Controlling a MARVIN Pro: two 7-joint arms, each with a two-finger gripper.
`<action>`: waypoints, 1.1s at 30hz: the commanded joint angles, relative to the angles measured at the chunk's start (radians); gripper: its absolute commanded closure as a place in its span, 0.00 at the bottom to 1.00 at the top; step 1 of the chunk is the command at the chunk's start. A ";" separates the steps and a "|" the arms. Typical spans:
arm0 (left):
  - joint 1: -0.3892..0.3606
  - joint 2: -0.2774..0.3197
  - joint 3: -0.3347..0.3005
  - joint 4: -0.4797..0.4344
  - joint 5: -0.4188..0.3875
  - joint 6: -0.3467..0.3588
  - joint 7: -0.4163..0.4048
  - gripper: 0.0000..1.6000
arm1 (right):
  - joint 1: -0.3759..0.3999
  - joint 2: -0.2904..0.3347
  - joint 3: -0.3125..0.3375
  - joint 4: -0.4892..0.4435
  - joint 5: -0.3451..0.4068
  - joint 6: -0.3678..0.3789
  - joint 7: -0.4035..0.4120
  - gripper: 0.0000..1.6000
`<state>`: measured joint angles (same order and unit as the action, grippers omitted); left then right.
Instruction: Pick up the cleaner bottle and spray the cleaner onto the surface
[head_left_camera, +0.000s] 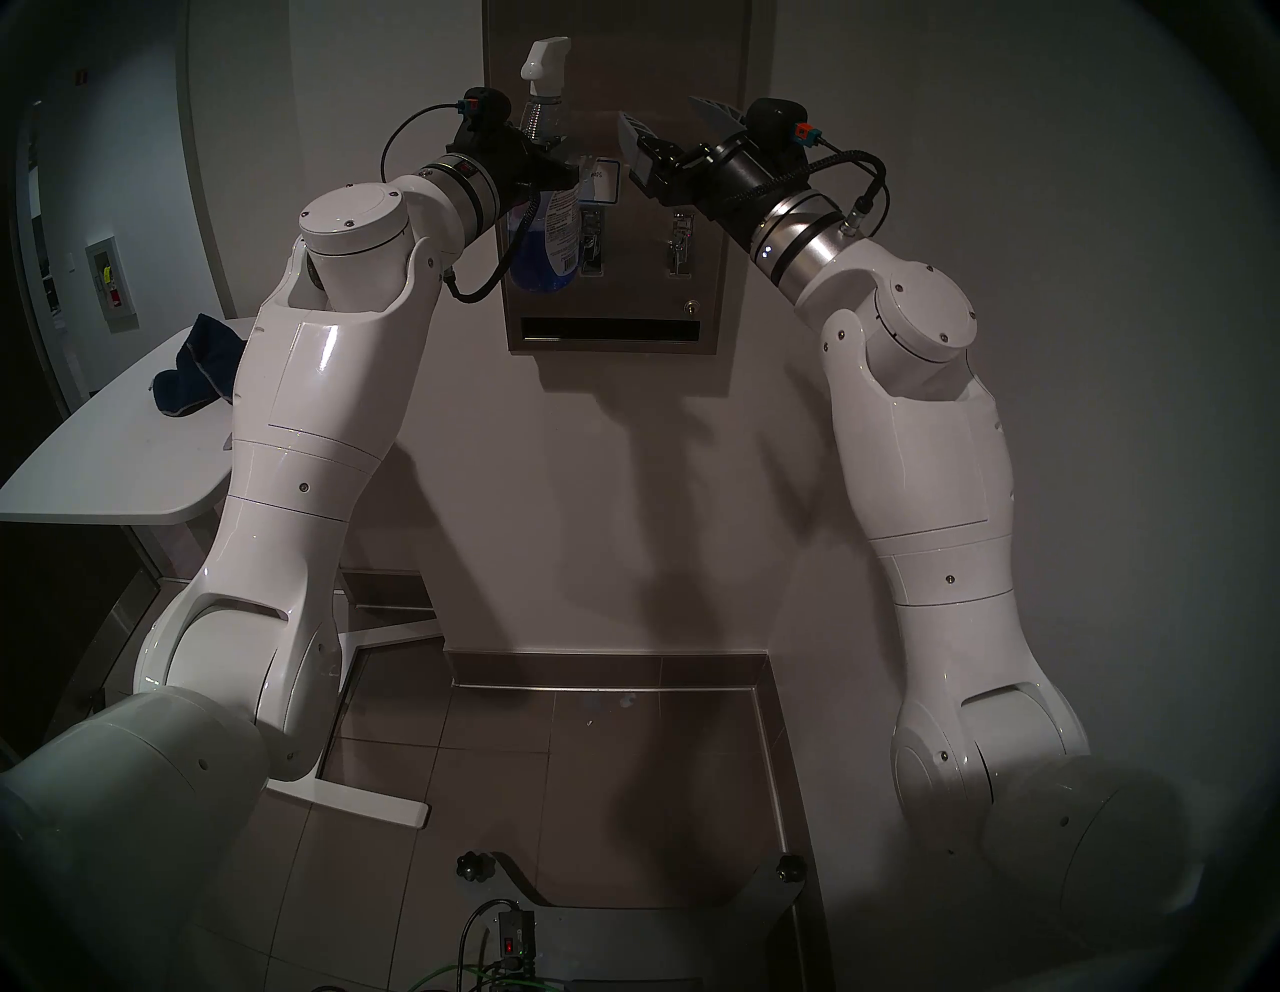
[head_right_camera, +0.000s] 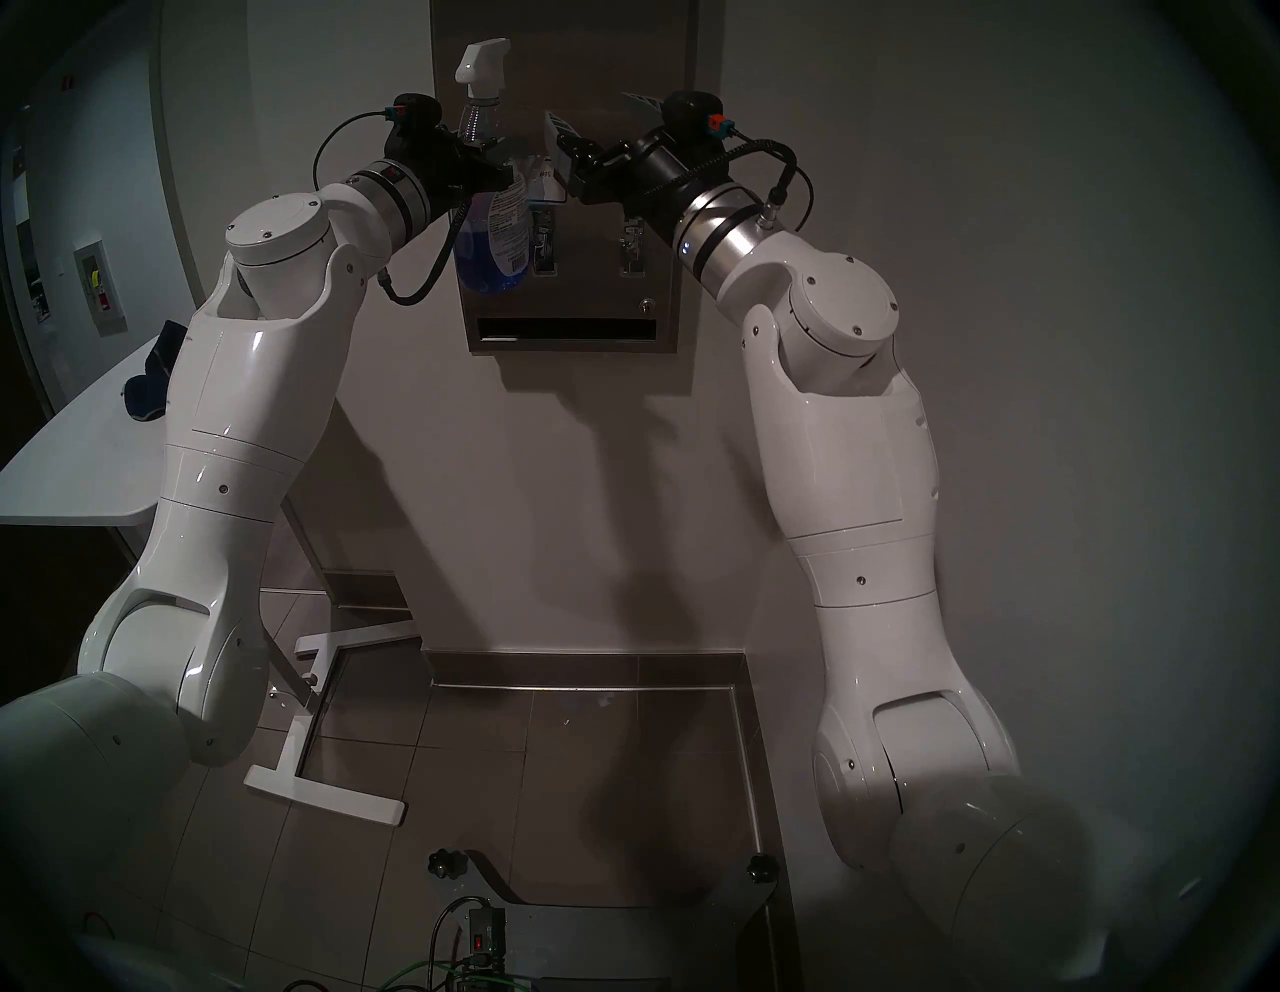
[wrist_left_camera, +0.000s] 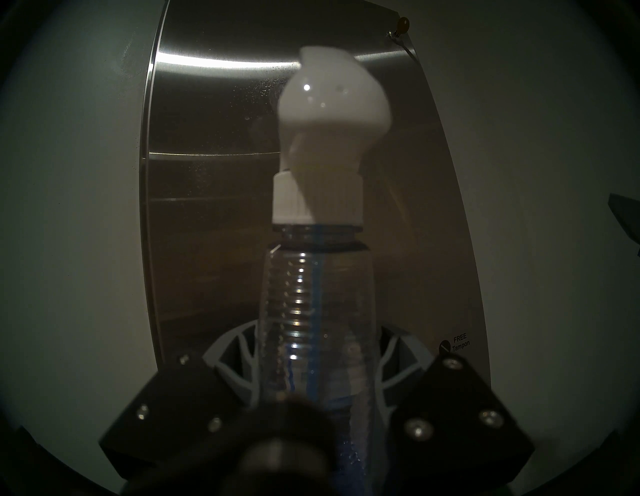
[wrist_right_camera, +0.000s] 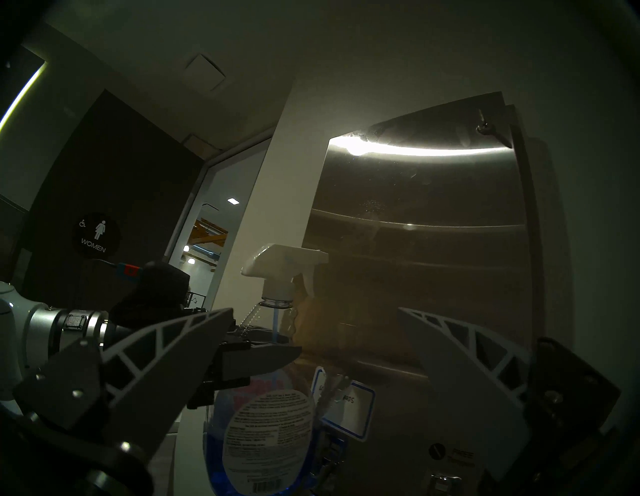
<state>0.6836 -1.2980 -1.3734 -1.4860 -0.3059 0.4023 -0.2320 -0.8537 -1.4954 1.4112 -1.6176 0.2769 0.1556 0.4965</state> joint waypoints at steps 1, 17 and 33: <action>-0.079 -0.004 -0.023 -0.034 -0.002 -0.022 0.003 1.00 | 0.107 -0.033 0.001 0.033 0.020 0.034 0.028 0.00; -0.078 -0.010 -0.027 -0.032 0.001 -0.013 0.001 1.00 | 0.225 -0.097 -0.014 0.207 0.048 0.115 0.090 0.00; -0.078 -0.013 -0.030 -0.030 0.004 -0.004 0.000 1.00 | 0.314 -0.150 -0.011 0.313 0.056 0.154 0.126 0.00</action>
<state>0.6819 -1.3088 -1.3811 -1.4791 -0.2999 0.4215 -0.2346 -0.6379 -1.6099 1.3938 -1.3122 0.3269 0.3137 0.6153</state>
